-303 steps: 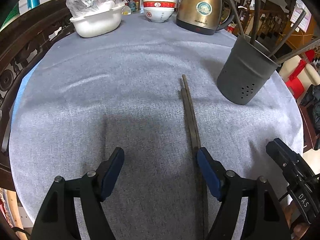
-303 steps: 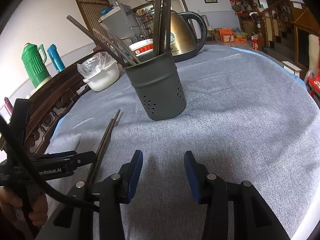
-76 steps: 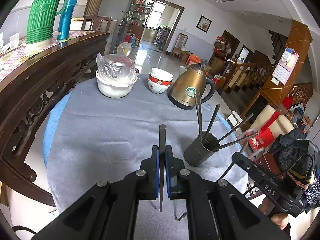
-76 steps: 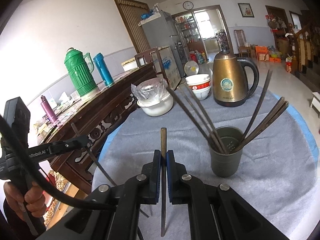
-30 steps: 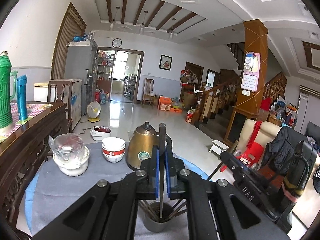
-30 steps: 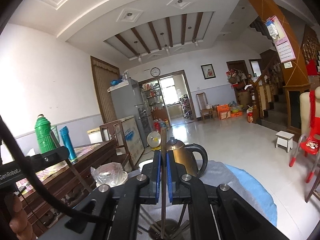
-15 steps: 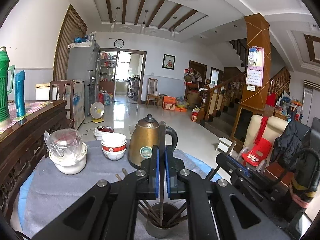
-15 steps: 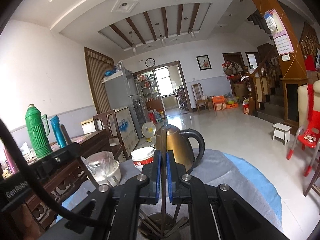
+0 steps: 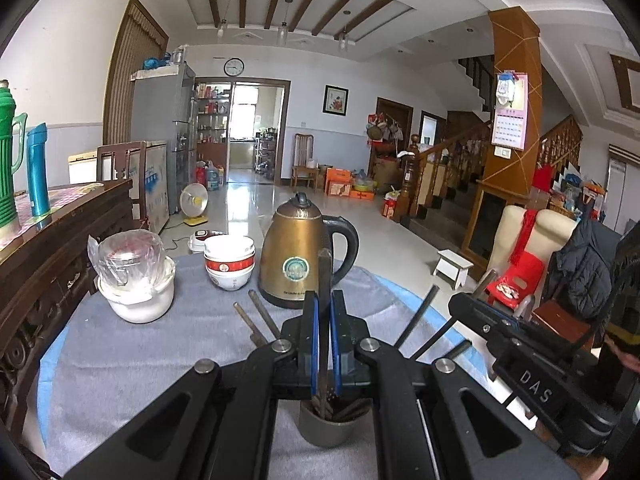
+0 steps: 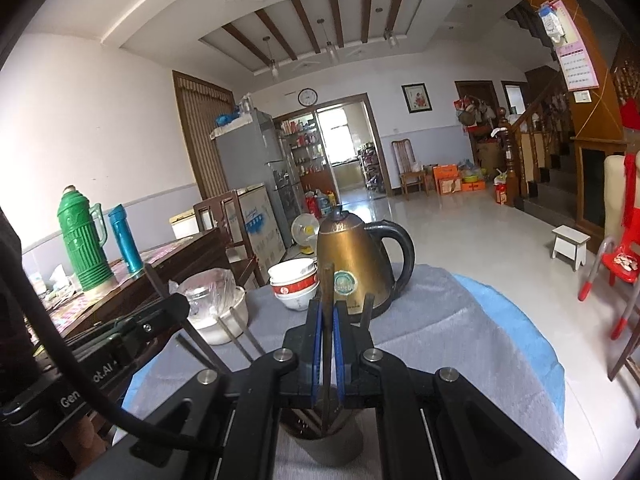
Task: Organize utensils
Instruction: 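Lower both chopsticks into the holder cup and open both tools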
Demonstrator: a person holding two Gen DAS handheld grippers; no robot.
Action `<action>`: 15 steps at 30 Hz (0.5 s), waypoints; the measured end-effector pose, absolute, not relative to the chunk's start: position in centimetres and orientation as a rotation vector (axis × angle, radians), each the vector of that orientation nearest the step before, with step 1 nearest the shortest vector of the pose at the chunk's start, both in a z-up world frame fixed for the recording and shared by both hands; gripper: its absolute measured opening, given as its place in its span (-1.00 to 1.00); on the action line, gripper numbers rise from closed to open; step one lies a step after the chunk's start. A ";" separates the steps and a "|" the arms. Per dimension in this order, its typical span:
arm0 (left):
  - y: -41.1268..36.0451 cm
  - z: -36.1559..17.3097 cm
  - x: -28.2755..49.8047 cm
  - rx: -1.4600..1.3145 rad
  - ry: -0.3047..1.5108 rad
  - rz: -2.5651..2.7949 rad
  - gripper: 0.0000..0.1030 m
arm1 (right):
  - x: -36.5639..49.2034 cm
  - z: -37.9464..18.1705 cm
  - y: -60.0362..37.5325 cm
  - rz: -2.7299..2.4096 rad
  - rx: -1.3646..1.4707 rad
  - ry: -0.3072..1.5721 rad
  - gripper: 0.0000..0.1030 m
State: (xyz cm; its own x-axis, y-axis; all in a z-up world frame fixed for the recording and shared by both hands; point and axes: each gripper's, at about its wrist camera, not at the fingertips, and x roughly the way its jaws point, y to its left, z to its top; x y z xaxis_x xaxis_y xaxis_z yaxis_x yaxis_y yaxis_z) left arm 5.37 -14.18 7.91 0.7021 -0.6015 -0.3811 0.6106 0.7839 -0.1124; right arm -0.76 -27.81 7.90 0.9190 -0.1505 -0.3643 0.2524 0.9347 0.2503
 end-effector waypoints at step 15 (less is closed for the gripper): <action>-12.1 6.7 3.9 0.053 0.511 -0.702 -0.88 | -2.1 7.8 -26.0 -0.190 0.262 0.371 -0.87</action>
